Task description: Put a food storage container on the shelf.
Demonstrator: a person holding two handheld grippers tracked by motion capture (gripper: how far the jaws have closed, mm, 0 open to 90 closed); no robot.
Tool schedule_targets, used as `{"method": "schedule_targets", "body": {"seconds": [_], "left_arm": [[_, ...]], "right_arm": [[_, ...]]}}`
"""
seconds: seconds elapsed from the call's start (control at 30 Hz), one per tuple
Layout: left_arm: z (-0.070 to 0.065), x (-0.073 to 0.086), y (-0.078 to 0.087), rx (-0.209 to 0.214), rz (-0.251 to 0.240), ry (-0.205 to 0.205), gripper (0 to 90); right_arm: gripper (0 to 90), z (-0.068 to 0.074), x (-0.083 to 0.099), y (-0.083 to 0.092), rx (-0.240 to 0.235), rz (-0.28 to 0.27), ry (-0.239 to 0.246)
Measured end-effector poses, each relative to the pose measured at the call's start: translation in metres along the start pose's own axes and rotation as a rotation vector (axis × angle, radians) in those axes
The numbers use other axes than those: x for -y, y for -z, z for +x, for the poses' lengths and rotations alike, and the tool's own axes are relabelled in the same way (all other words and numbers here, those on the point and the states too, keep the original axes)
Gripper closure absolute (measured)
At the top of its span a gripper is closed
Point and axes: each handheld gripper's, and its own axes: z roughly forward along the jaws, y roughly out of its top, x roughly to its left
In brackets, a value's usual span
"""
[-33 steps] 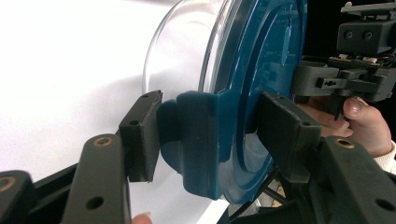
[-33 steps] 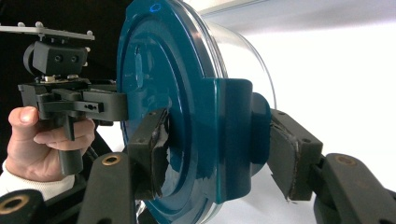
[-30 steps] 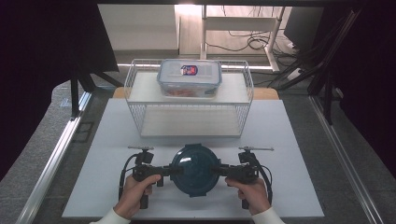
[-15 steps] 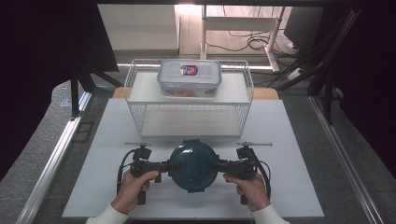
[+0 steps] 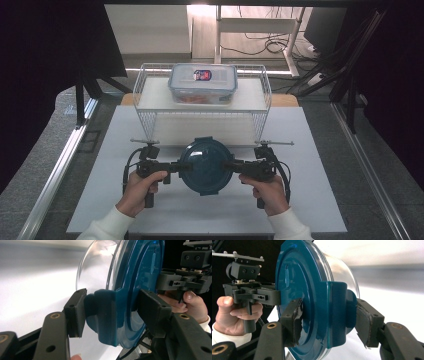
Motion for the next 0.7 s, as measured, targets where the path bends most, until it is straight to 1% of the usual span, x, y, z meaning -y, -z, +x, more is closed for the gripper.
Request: {"method": "schedule_targets", "body": {"seconds": [0.17, 0.3, 0.5, 0.7], "left_arm": [[-0.01, -0.013, 0.008, -0.006, -0.011, -0.021, 41.9], [-0.017, -0.02, 0.011, -0.012, -0.02, -0.032, 41.9], [-0.022, -0.028, 0.015, -0.015, -0.022, -0.043, 41.9], [-0.031, -0.037, 0.02, -0.018, -0.031, -0.063, 41.9]], "right_arm": [[43.4, 0.009, -0.013, 0.005, -0.002, -0.018, 0.017], [43.4, 0.013, -0.02, 0.009, -0.009, -0.031, 0.026], [43.4, 0.017, -0.027, 0.012, -0.011, -0.046, 0.034], [43.4, 0.023, -0.034, 0.017, -0.014, -0.067, 0.046]]}}
